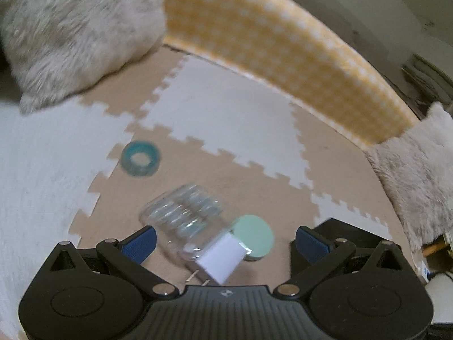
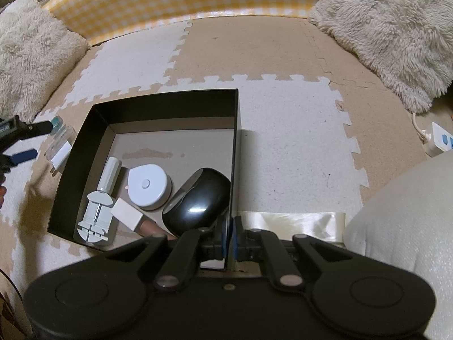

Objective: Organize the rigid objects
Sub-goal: 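Move the left gripper to the clear plastic case and grasp it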

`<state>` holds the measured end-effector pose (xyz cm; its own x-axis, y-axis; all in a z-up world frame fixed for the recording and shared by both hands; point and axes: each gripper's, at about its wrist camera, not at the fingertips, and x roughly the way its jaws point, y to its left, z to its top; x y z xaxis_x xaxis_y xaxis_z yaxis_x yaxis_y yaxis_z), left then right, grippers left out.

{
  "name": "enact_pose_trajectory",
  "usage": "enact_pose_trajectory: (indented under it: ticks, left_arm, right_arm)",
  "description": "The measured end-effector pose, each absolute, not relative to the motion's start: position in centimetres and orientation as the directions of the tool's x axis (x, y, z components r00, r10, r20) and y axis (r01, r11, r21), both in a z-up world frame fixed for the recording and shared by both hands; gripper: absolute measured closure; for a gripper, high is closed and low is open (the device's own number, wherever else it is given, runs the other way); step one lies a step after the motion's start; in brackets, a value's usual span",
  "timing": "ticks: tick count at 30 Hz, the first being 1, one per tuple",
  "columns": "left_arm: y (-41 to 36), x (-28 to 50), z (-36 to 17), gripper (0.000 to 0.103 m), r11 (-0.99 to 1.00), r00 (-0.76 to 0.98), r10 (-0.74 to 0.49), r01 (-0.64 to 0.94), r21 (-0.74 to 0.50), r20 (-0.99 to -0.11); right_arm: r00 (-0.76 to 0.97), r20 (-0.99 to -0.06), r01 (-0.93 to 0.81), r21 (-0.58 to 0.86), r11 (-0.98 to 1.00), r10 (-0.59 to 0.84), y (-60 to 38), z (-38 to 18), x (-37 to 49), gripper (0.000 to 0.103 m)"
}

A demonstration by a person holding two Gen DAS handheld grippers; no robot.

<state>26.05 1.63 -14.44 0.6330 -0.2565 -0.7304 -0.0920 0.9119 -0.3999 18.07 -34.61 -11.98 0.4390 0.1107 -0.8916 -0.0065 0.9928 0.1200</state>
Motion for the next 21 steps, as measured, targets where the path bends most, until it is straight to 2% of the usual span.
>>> enact_pose_trajectory:
  ticks: [10,21]
  left_arm:
    - [2.6,27.4,-16.3,0.000,0.815,0.641,-0.293,-0.220,-0.536,-0.709]
    - [1.9,29.2,-17.2,0.001,0.835,0.635,-0.220,-0.270,-0.479,-0.741]
  right_arm:
    - [0.437,-0.893,-0.014,0.109,0.994,0.105,-34.4,-12.1,18.1,0.098]
    - [0.430,-0.898,-0.021,0.097,0.995,0.097,-34.3,-12.1,18.2,0.098]
